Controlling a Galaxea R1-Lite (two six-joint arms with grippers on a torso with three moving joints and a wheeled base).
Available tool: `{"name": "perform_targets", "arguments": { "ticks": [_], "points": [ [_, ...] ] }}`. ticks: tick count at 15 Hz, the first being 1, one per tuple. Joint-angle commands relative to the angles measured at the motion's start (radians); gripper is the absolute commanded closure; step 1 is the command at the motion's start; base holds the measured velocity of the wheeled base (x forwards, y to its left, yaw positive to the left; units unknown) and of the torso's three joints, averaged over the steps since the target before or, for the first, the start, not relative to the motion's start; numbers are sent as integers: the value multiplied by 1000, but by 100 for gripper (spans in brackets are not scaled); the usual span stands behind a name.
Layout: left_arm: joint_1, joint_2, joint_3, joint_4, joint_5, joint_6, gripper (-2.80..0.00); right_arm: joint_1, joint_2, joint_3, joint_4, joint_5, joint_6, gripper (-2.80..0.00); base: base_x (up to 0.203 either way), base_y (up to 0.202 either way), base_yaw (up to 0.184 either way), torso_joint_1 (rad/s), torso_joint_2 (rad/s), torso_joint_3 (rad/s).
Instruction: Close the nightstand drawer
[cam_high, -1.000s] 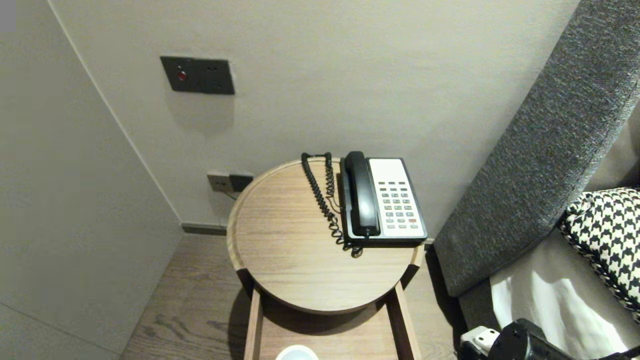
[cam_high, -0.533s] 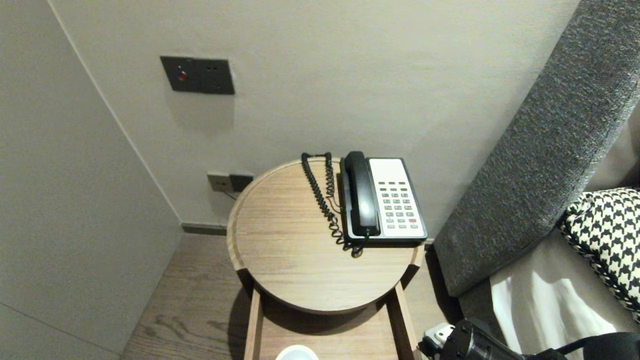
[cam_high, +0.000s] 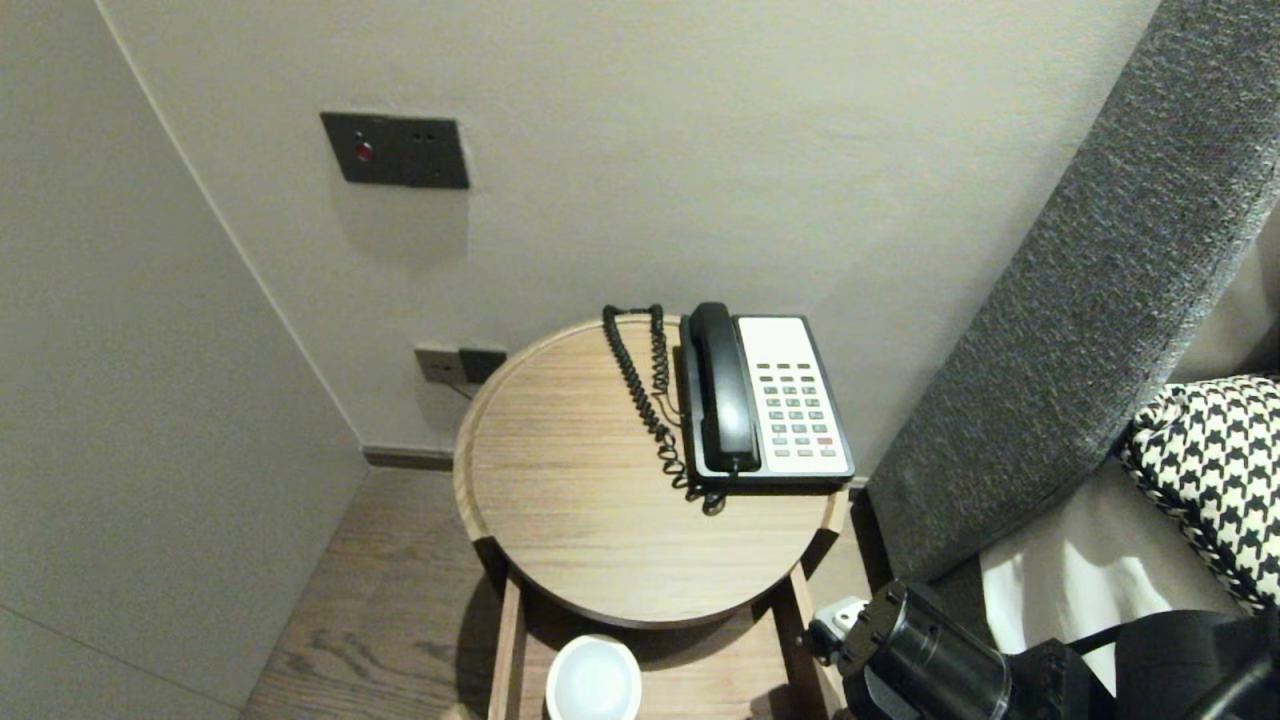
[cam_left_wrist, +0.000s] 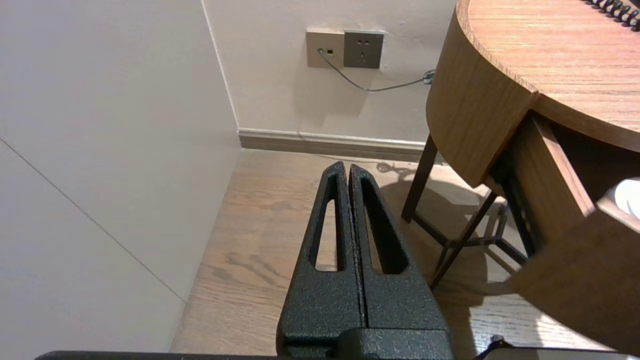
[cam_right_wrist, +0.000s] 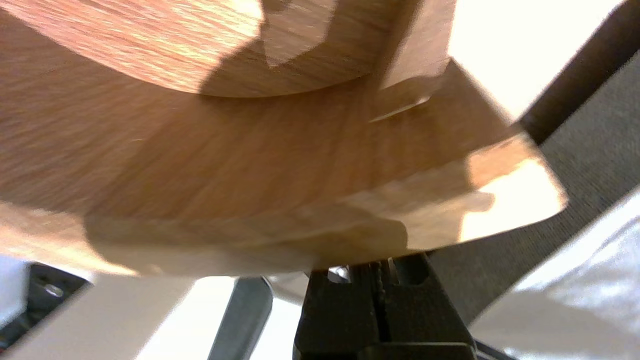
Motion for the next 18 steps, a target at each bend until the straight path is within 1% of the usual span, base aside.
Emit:
{"name": "perform_targets", "arguments": {
  "ticks": [1,4,7,12,14,17,18],
  "points": [
    [0,-2,0,-1,1,0,0,-5,4,-32,3,0,2,0,0,0,0,0,0,0],
    [0,-2,0,-1,1,0,0,-5,18,-82,8,-2,2,0,0,0,0,0,0,0],
    [0,-2,0,-1,1,0,0,-28,29,-130,11,-3,-1,0,0,0,0,0,0,0],
    [0,-2,0,-1,1,0,0,-53,53,-174,10,-3,-15,0,0,0,0,0,0,0],
    [0,-2,0,-1,1,0,0,-90,56,-210,19,-3,-27,0,0,0,0,0,0,0],
    [0,-2,0,-1,1,0,0,-102,57,-249,48,-3,-34,0,0,0,0,0,0,0],
    [0,-2,0,-1,1,0,0,-117,61,-259,49,-3,-35,0,0,0,0,0,0,0]
  ]
}}
